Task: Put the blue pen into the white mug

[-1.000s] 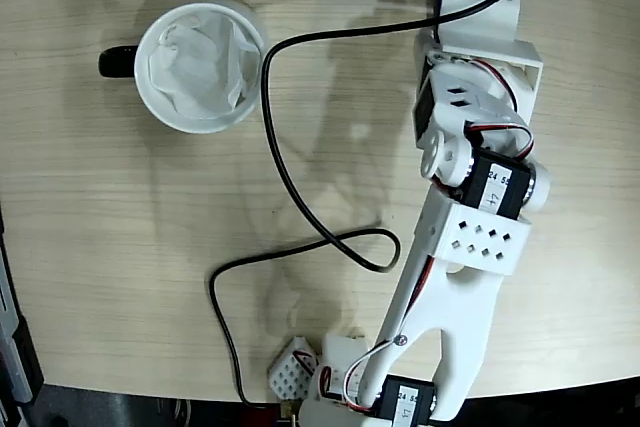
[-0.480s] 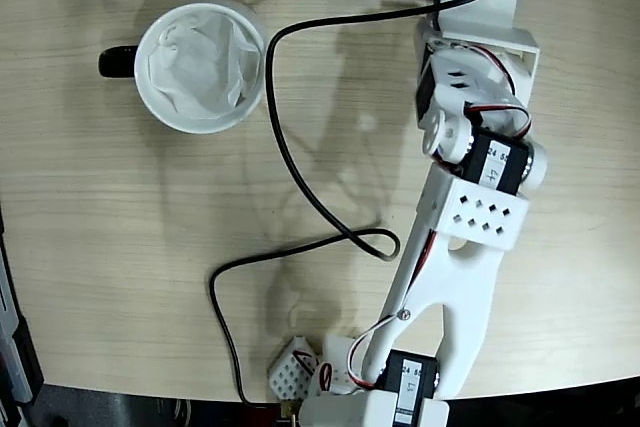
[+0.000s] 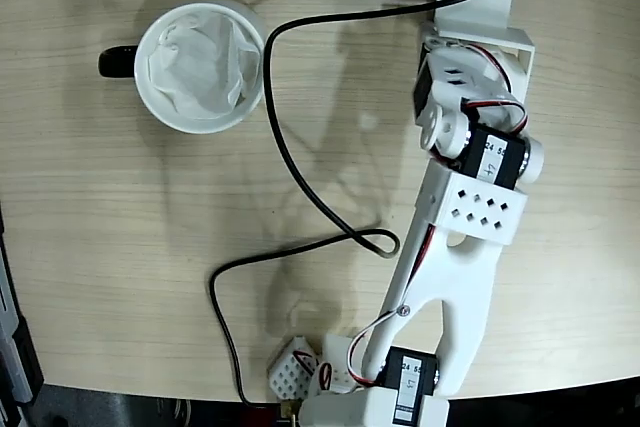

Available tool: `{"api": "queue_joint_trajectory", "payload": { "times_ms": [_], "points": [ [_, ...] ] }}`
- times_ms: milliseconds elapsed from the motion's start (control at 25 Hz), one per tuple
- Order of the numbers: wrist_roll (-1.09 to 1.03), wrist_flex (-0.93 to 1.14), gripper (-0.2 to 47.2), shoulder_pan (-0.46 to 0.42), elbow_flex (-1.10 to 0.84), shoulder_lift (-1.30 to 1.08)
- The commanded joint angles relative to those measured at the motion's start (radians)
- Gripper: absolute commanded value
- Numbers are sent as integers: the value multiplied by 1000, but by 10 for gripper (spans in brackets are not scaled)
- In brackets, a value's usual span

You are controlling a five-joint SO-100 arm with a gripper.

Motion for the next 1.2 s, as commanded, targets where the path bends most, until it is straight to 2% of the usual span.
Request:
{"api": "queue_joint_trajectory", "payload": {
  "times_ms": [0, 80, 320, 1160],
  "points": [
    [-14, 6, 61, -5, -44, 20],
    [-14, 6, 36, -6, -44, 23],
    [-9, 9, 17, -11, -43, 37],
    [29, 31, 12, -64, -38, 273]
  ]
}}
